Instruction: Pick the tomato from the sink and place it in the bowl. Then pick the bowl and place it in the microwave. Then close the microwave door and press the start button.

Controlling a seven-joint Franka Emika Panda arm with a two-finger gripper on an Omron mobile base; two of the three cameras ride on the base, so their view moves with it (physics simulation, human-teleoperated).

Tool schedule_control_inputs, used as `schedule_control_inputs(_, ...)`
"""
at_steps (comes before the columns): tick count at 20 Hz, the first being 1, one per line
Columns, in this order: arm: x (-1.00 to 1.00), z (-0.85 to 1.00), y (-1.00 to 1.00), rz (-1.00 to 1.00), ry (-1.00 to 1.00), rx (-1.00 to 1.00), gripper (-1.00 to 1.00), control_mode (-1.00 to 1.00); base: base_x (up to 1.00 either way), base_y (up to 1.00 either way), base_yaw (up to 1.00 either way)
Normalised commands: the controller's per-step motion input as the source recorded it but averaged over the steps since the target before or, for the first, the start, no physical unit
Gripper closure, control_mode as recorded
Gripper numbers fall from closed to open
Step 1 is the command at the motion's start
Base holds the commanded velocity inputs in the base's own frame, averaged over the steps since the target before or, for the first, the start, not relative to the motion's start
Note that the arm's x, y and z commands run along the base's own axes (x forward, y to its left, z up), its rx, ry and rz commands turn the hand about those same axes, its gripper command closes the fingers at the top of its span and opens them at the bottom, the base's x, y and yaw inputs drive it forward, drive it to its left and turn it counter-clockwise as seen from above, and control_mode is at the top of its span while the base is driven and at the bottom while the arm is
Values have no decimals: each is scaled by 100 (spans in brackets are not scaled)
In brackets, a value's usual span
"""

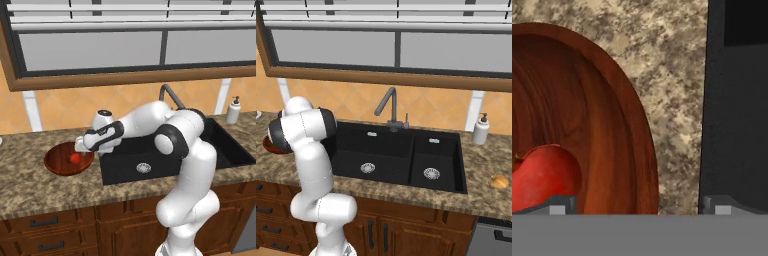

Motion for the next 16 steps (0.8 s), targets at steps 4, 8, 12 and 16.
schedule_control_inputs(4, 0, -18, 11, 0, 0, 0, 100, -100, 0, 0, 0)
schedule_control_inputs(8, 0, 0, 0, 0, 0, 0, 100, -100, 0, 0, 0)
schedule_control_inputs(12, 0, 0, 0, 0, 0, 0, 100, -100, 0, 0, 0)
schedule_control_inputs(16, -5, 20, -39, -3, 0, 5, 100, -100, 0, 0, 0)
